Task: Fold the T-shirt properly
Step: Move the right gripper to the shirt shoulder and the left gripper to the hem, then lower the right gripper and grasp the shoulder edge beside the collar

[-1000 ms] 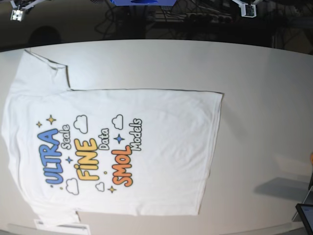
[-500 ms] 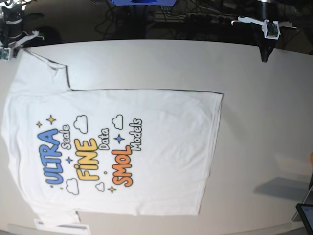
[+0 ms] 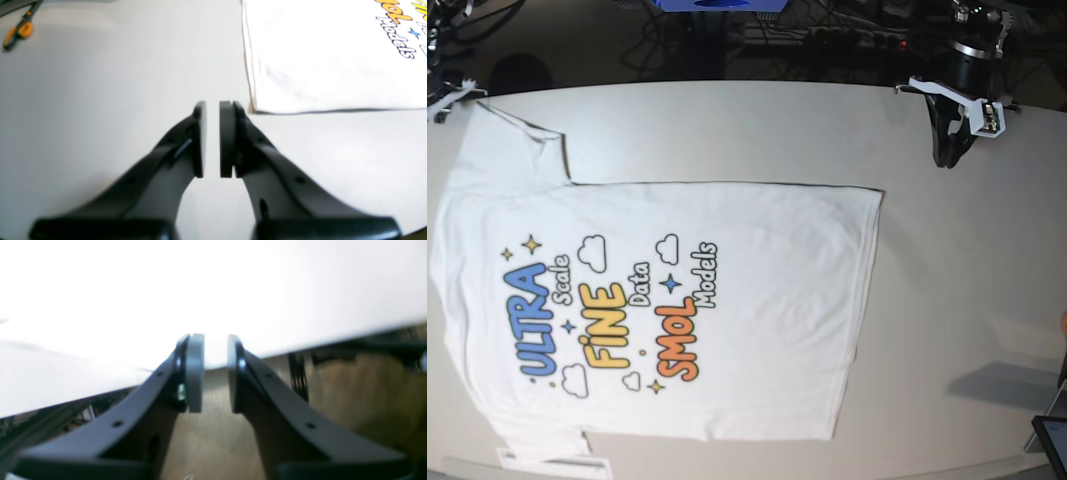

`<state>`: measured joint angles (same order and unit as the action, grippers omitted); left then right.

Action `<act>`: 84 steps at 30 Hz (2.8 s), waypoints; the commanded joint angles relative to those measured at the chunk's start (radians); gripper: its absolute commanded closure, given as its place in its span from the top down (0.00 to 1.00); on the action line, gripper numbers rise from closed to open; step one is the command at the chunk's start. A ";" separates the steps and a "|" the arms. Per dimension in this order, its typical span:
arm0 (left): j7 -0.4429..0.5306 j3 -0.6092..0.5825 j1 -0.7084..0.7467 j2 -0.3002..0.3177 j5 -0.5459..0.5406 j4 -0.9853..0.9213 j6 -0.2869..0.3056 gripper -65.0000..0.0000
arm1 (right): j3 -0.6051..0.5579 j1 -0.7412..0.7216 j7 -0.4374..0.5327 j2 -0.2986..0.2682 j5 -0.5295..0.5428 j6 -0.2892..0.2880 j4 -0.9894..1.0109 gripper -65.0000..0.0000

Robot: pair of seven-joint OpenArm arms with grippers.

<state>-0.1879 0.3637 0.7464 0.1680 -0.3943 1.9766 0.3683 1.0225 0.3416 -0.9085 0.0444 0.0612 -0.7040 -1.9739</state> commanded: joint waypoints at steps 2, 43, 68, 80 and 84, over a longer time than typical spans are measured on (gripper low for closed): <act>0.011 0.008 -0.008 0.009 -0.005 0.011 0.016 0.12 | 0.040 -0.022 -0.070 -0.038 0.004 0.006 -0.015 0.37; 0.008 0.007 -0.021 0.006 -0.007 -0.070 0.018 0.12 | -0.024 -0.135 -0.416 -0.102 0.460 0.006 0.109 0.75; 0.006 0.007 -0.020 0.005 -0.007 -0.069 0.018 0.12 | -0.018 -0.077 -0.401 -0.130 0.627 0.006 0.147 0.75; 0.006 0.007 -0.020 0.003 -0.007 -0.069 0.018 0.12 | 0.055 -0.071 -0.395 -0.133 0.619 0.006 0.232 0.75; 0.006 0.007 -0.020 0.003 -0.007 -0.069 0.018 0.12 | 0.055 -0.071 -0.390 -0.133 0.619 0.006 0.278 0.75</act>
<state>-0.2100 0.3645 0.7177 0.1635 -0.3935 1.8919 0.3904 1.0752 0.2714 -1.3094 -0.0715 0.6682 -0.6960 -1.6836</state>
